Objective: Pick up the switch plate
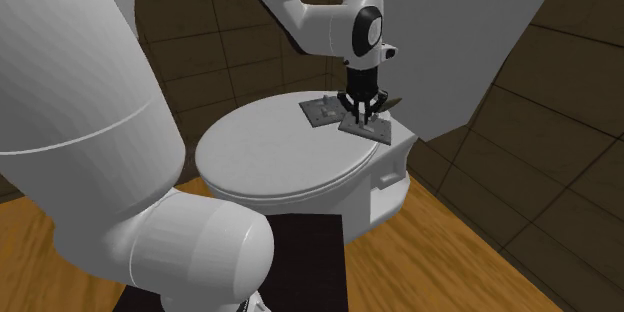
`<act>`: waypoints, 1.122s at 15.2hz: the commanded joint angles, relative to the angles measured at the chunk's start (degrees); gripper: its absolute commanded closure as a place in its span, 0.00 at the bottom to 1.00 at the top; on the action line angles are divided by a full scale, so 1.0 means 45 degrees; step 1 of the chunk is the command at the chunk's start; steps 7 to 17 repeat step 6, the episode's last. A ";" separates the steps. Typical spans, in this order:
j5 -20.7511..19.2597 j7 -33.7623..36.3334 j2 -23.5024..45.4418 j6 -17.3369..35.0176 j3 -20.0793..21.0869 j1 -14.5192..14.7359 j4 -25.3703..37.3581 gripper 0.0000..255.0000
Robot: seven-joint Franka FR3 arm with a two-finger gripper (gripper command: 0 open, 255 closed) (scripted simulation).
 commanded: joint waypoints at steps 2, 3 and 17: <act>-0.0109 0.0040 -0.0352 -0.0533 0.0016 0.0019 0.0196 1.00; -0.0134 0.0047 -0.0449 -0.0706 0.0022 0.0024 0.0276 1.00; -0.0162 0.0053 -0.0558 -0.0905 0.0032 0.0028 0.0371 1.00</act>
